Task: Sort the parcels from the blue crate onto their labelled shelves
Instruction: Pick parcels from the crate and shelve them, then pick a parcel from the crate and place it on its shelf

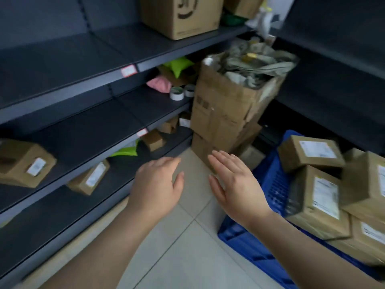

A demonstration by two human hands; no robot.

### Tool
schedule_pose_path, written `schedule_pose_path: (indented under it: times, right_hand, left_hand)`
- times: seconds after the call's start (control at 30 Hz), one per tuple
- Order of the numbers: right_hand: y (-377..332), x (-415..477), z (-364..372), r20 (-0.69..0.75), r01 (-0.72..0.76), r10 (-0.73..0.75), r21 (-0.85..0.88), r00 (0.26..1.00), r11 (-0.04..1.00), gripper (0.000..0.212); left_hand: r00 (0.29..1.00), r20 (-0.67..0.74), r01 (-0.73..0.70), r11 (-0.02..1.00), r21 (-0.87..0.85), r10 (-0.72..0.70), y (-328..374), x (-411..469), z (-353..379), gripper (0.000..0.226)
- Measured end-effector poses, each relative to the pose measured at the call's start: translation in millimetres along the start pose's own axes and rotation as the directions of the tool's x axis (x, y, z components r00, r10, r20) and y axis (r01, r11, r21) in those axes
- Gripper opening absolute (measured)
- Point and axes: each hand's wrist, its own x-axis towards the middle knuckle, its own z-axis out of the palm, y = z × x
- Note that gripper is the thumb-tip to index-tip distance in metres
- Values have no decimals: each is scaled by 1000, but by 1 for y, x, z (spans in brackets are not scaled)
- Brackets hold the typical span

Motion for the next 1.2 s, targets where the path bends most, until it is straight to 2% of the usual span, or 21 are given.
schedule_pose_path:
  times: [0.23, 0.47, 0.67, 0.93, 1.07, 1.2]
  right_hand:
    - [121, -131, -90, -87, -272, 266, -67, 960, 960, 44]
    - [224, -245, -154, -112, -434, 422, -114, 900, 894, 41]
    - [289, -292, -188, -119, -560, 549, -103, 827, 822, 39]
    - [344, -278, -191, -64, -687, 686, 20, 725, 727, 41]
    - [369, -255, -179, -6, -742, 745, 78, 668, 666, 41]
    - [392, -234, -159, 66, -774, 775, 144, 629, 616, 49]
  left_hand:
    - [969, 86, -226, 971, -84, 233, 169, 1, 64, 35]
    - [935, 134, -311, 940, -143, 329, 319, -10, 123, 29]
    - [928, 217, -278, 951, -135, 302, 396, -1, 160, 40]
    - [918, 325, -211, 974, -84, 227, 431, 36, 194, 39]
    - [895, 432, -72, 992, -107, 112, 433, 63, 220, 54]
    - [827, 561, 61, 985, -162, 41, 427, 91, 251, 76]
